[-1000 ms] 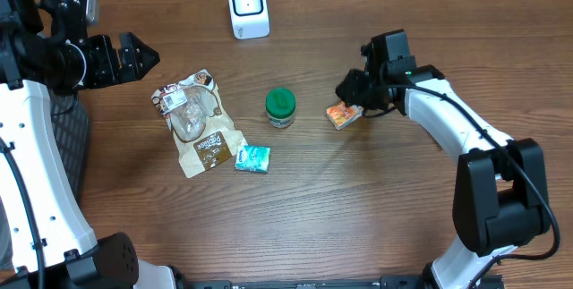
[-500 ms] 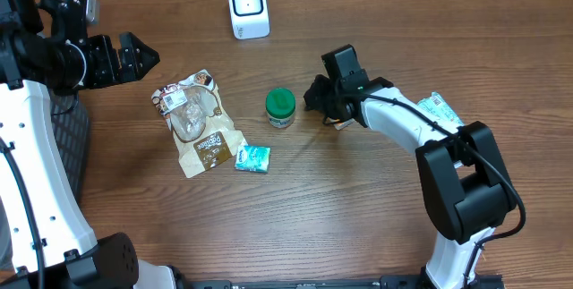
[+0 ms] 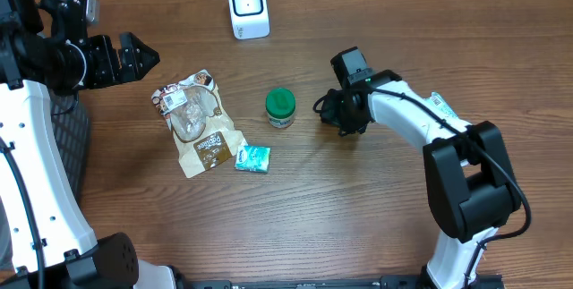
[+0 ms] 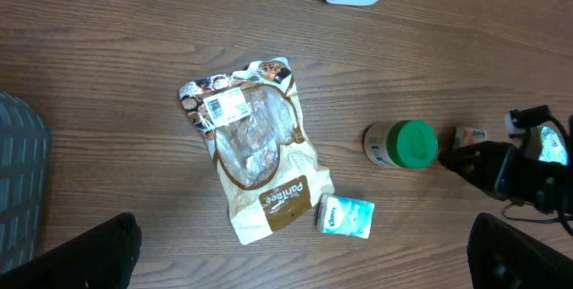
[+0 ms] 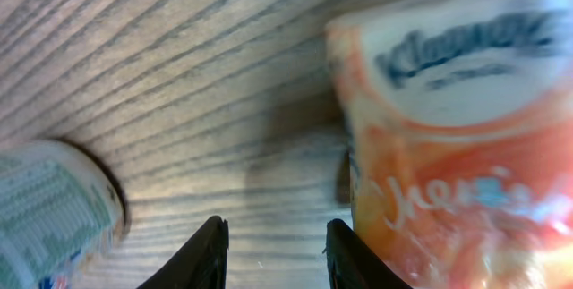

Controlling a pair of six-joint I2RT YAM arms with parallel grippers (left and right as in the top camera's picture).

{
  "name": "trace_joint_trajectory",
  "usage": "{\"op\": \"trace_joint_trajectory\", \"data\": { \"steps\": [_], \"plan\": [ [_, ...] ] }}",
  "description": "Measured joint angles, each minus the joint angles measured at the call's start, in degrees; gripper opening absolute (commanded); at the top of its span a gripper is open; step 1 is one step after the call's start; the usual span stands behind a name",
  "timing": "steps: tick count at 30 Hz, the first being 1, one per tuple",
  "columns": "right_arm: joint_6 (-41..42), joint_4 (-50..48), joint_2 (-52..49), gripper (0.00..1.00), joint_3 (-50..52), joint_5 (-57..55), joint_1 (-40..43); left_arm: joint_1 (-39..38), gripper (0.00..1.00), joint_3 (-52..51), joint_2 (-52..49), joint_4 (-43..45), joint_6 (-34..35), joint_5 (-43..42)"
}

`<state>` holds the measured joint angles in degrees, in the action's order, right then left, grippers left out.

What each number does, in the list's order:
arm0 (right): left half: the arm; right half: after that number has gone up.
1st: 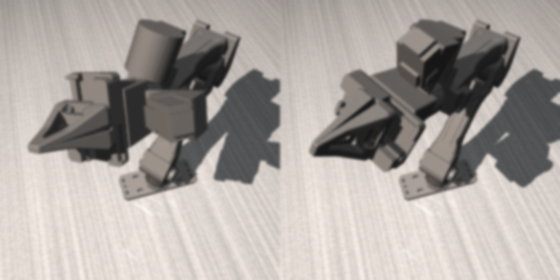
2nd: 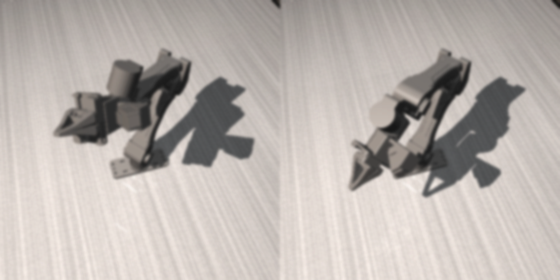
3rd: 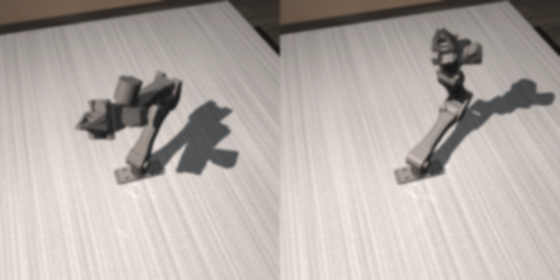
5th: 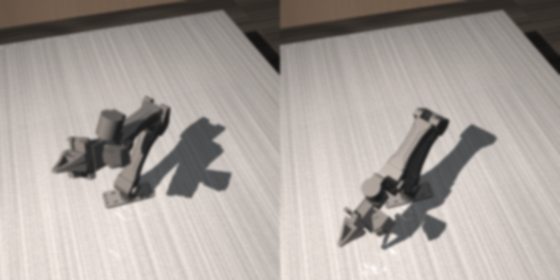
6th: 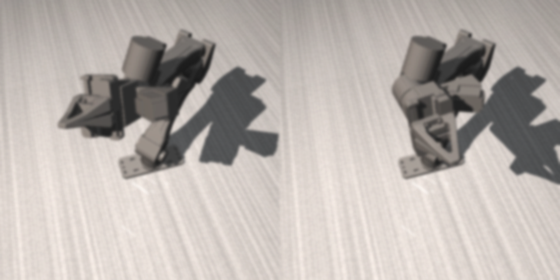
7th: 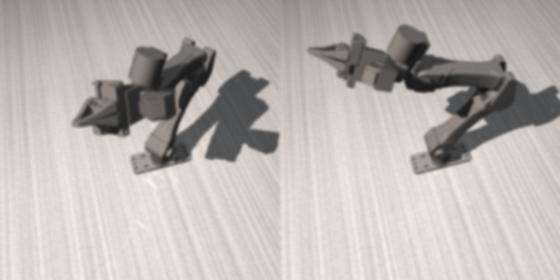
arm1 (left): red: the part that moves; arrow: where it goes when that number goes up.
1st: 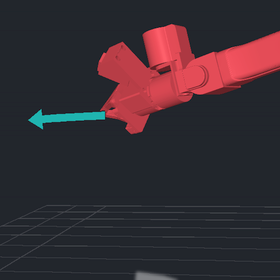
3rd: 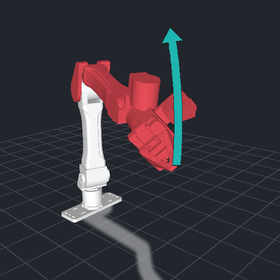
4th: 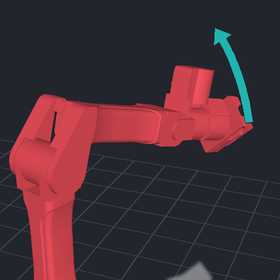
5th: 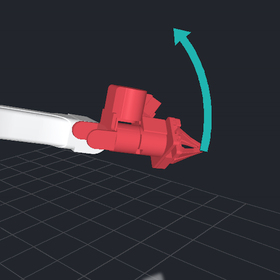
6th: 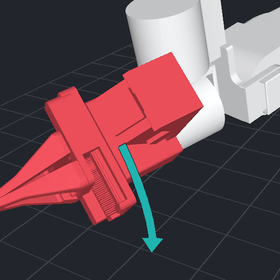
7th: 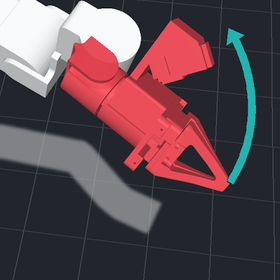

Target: Scan the item barcode

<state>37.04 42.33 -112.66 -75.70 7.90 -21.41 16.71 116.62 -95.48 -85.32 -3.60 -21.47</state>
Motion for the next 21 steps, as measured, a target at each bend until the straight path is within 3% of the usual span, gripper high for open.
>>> {"op": "trace_joint_trajectory", "data": {
  "steps": [11, 21],
  "plan": [
    [-11.9, 12.3, 9.0, 0.34, -5.3, 3.6, 11.6, 0.0, 1.0, 0.0, 0.0, 0.0, 0.0, 0.0],
    [-15.8, 6.4, 9.0, 0.34, 3.4, 4.6, 11.6, 0.0, 1.0, 0.0, 0.0, 0.0, 0.0, 0.0]
  ]
}}
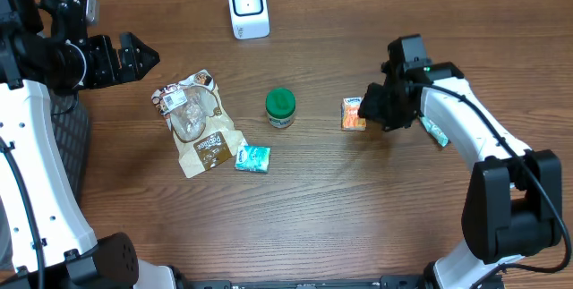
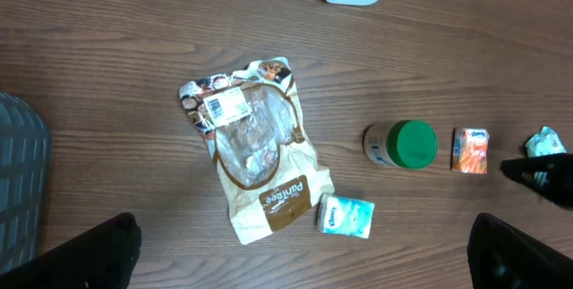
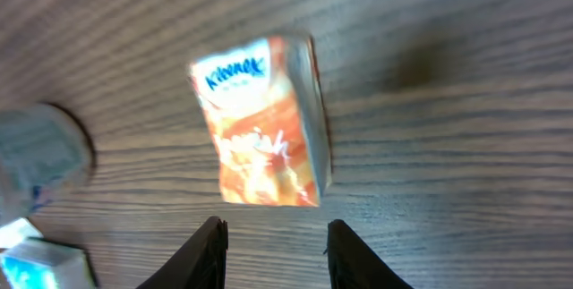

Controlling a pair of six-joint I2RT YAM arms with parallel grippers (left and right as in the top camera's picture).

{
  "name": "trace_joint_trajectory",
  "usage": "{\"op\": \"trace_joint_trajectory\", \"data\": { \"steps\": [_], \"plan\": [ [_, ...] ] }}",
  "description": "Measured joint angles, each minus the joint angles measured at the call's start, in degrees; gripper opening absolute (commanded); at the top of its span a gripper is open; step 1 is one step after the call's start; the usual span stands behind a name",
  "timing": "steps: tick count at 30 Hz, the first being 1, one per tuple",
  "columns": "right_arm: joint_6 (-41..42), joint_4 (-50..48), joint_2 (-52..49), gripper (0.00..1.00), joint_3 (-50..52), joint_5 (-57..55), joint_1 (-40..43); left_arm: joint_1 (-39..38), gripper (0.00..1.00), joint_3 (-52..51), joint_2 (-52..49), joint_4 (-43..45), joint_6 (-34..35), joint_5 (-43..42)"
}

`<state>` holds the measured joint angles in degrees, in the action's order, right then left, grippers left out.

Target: Scan the item barcode

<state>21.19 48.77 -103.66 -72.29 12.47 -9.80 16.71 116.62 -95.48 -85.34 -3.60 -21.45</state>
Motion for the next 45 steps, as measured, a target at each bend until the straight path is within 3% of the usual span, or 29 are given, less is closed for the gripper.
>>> {"op": "trace_joint_trajectory", "data": {
  "steps": [13, 22, 29, 31, 36, 45],
  "plan": [
    [-0.2, -11.7, 0.0, 0.32, 7.8, 0.4, 0.0, 0.0, 1.0, 0.0, 0.0, 0.0, 0.0, 0.0],
    [-0.2, -14.2, -0.8, 0.27, 8.2, 0.6, 0.0, 0.0, 1.0, 0.0, 0.0, 0.0, 0.0, 0.0],
    [0.1, -14.7, -4.7, 0.16, 8.0, 3.1, 0.3, 0.0, 1.0, 0.0, 0.0, 0.0, 0.0, 0.0],
    [-0.1, -14.7, -4.7, 0.04, 8.0, 3.7, 0.4, 0.0, 1.0, 0.0, 0.0, 0.0, 0.0, 0.0],
    [0.9, -14.2, -4.7, 0.04, 7.8, 5.0, 1.1, 0.0, 1.0, 0.0, 0.0, 0.0, 0.0, 0.0],
    [-2.9, -11.8, -3.2, 0.04, 7.9, 19.8, 5.6, 0.0, 1.0, 0.0, 0.0, 0.0, 0.0, 0.0]
  ]
}}
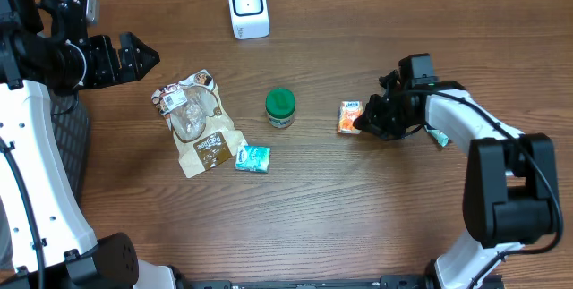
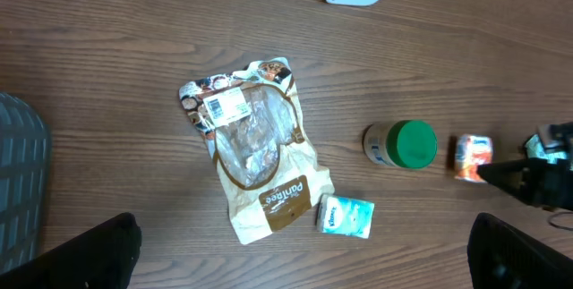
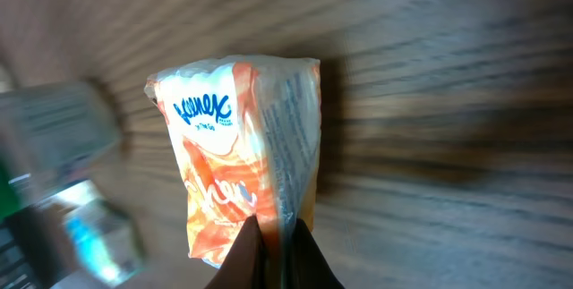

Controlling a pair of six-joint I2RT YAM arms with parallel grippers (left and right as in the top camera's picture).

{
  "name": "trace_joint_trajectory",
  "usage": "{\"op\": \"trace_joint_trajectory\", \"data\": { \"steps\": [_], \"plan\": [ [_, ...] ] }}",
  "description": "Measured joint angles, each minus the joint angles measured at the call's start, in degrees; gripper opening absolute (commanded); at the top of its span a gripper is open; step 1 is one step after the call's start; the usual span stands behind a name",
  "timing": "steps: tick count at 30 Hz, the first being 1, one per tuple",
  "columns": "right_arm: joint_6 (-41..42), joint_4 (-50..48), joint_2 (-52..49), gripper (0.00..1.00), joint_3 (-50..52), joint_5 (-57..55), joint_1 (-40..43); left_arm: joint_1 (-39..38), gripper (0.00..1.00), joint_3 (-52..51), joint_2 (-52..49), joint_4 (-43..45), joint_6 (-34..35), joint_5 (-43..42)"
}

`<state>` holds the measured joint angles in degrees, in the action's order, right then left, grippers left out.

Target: Scan the item barcode

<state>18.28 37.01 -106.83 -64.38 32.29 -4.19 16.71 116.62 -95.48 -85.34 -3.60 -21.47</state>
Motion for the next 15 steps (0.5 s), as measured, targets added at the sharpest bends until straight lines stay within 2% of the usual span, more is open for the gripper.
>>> {"op": "trace_joint_trajectory", "data": {
  "steps": [5, 8, 10, 15],
  "plan": [
    [-2.0, -2.2, 6.6, 0.04, -0.1, 17.1, 3.5, 0.0, 1.0, 0.0, 0.0, 0.0, 0.0, 0.0],
    [-1.7, -8.6, 7.9, 0.04, -0.3, 31.0, 3.5, 0.0, 1.0, 0.0, 0.0, 0.0, 0.0, 0.0],
    [0.0, -13.0, 7.9, 0.04, -0.3, 37.4, 2.8, 0.0, 1.0, 0.0, 0.0, 0.0, 0.0, 0.0],
    [12.2, -30.3, 7.9, 0.04, -0.4, 47.8, 0.0, 0.0, 0.99, 0.0, 0.0, 0.0, 0.0, 0.0]
  ]
}}
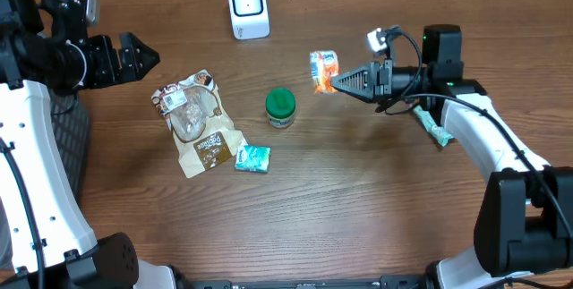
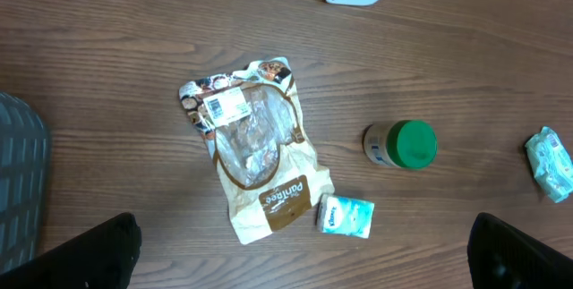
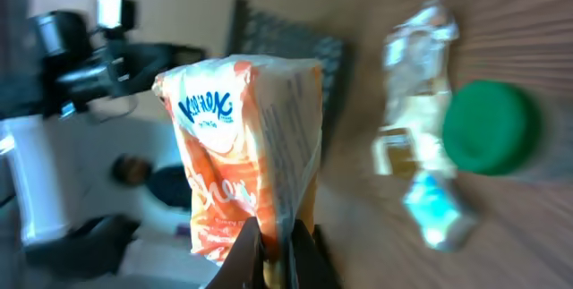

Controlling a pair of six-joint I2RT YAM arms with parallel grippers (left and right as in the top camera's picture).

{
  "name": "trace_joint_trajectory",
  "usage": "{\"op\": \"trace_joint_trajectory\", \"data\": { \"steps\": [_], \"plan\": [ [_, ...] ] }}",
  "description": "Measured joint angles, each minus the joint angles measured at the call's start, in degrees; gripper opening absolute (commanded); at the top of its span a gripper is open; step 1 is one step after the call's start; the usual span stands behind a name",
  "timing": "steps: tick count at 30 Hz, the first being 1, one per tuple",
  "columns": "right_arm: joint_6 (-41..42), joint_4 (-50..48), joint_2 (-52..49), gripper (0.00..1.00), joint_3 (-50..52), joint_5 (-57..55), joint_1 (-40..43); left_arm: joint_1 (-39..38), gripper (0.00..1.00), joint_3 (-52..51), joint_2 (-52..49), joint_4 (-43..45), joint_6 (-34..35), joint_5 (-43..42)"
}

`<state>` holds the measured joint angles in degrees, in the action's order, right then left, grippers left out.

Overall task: Scan the item barcode
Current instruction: 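Hold the orange box over the scanner with the right gripper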

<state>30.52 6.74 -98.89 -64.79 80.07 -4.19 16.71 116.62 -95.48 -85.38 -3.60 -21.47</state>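
An orange Kleenex tissue pack (image 1: 322, 71) hangs in the air, pinched by its edge in my right gripper (image 1: 338, 81), which is shut on it. In the right wrist view the pack (image 3: 240, 137) stands upright above the jaws of the gripper (image 3: 273, 246). The white scanner (image 1: 248, 7) stands at the table's back edge, left of the pack and apart from it; its lower part shows in the left wrist view. My left gripper (image 1: 143, 56) is open and holds nothing at the far left.
A brown snack bag (image 1: 197, 123), a green-lidded jar (image 1: 280, 107) and a teal tissue pack (image 1: 252, 157) lie mid-table. Another teal packet (image 1: 430, 128) lies under my right arm. A dark basket (image 1: 72, 128) sits at the left edge.
My right gripper held the orange pack on the table right of the jar. Now it holds the pack off the table, farther back and to the left. The left arm has not moved.
My right gripper was open and low between the jar and the orange pack. Then it stood open farther right, with the pack lying on the table. Then it was shut on the pack's edge, and now the pack is held in the air.
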Motion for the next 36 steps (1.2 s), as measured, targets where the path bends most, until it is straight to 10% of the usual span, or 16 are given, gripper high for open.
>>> {"op": "trace_joint_trajectory", "data": {
  "steps": [17, 24, 36],
  "plan": [
    [38.8, -32.9, 0.0, 0.04, -0.1, 4.6, -3.0, 0.0, 1.0, 0.0, 0.0, 0.0, 0.0, 0.0],
    [35.8, -30.6, 0.0, 0.04, -0.1, 3.6, -3.1, 0.0, 1.0, 0.0, 0.0, 0.0, 0.0, 0.0],
    [11.3, 3.4, 0.0, 0.04, -0.4, -10.8, -4.9, 0.0, 1.0, 0.0, 0.0, 0.0, 0.0, 0.0]
  ]
}}
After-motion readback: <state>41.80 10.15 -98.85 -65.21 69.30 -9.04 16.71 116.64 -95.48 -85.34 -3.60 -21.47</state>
